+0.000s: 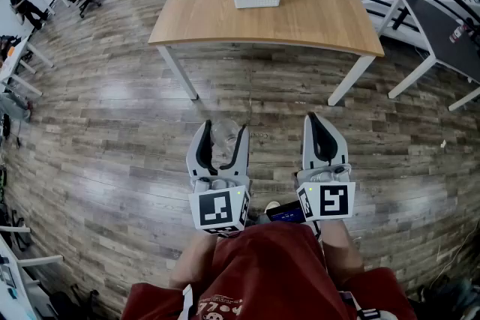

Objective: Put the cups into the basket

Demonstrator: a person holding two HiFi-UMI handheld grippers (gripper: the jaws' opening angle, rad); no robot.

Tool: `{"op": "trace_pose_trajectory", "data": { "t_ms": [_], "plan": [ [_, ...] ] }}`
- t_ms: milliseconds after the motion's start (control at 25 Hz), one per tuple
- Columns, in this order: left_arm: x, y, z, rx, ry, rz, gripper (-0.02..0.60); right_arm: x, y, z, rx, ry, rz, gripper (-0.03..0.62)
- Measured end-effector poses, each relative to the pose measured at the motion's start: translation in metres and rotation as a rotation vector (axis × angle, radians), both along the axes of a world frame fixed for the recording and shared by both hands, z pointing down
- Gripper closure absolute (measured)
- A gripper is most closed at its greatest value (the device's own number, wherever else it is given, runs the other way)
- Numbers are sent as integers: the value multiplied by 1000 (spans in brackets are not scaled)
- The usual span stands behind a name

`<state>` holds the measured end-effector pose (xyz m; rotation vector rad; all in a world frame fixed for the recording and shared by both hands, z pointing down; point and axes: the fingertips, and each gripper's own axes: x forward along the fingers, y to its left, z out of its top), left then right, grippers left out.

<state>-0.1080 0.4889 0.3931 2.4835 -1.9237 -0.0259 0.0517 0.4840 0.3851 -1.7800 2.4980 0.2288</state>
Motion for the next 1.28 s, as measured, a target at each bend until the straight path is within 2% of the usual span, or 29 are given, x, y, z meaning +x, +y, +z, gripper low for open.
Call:
{"op": "trace_pose_trajectory", "data": {
  "t_ms": [640, 1280],
  "plan": [
    [32, -17, 8, -18, 13, -12, 293, 33, -18, 10, -15, -19, 4, 583],
    [56, -21, 8, -31, 28, -74, 293, 58, -39, 16, -30, -43, -72, 582]
  ]
}}
